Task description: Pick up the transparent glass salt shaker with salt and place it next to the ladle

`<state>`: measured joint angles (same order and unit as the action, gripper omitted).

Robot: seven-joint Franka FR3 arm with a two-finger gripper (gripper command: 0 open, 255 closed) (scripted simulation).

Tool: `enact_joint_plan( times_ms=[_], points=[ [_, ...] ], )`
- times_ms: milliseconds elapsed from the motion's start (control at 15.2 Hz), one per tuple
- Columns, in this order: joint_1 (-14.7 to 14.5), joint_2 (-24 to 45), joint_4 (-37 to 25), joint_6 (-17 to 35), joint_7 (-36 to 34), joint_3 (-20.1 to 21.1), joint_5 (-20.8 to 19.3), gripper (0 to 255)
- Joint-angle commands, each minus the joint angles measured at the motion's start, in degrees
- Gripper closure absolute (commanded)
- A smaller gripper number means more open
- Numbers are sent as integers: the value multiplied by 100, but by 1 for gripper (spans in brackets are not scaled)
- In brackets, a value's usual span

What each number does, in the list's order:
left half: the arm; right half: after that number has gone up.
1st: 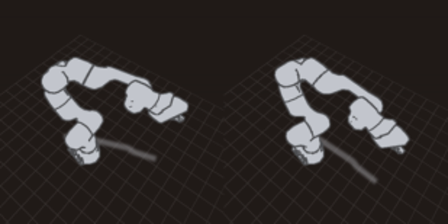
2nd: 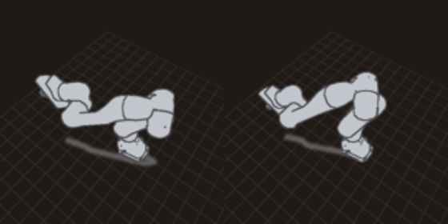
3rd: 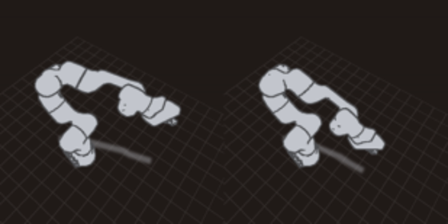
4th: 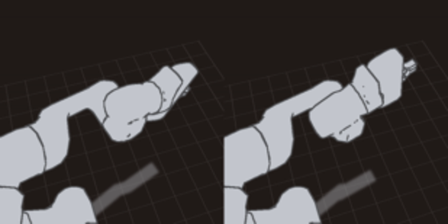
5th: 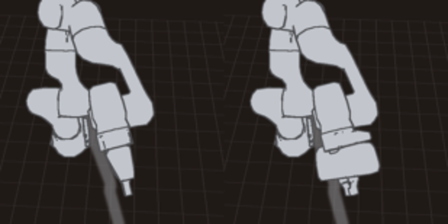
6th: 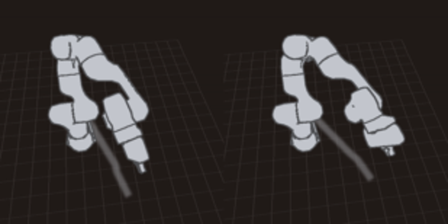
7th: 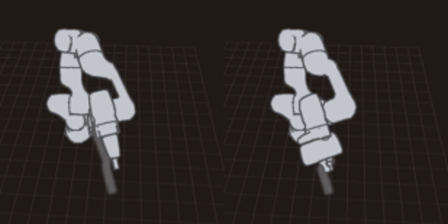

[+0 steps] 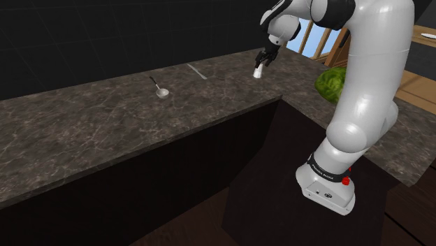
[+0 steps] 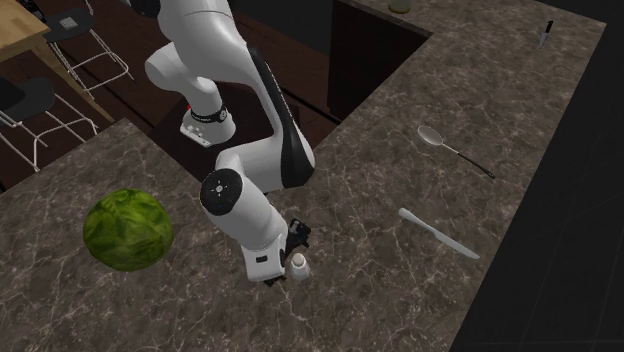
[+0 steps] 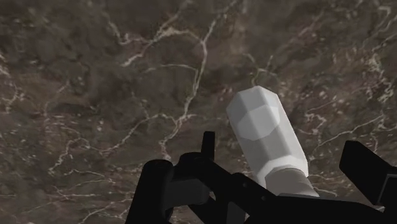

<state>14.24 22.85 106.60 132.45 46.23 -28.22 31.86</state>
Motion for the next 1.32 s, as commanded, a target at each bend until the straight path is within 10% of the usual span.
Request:
enact_joint_plan(
  times_ms=[0,396,462,1254],
  points=[
    [5,45,-8,34,13,20,33,0],
    [5,44,-8,34,13,20,32,0],
    [5,44,-8,34,13,20,32,255],
    [-34,-81,-67,-122,-99,-41,-93,255]
  ],
)
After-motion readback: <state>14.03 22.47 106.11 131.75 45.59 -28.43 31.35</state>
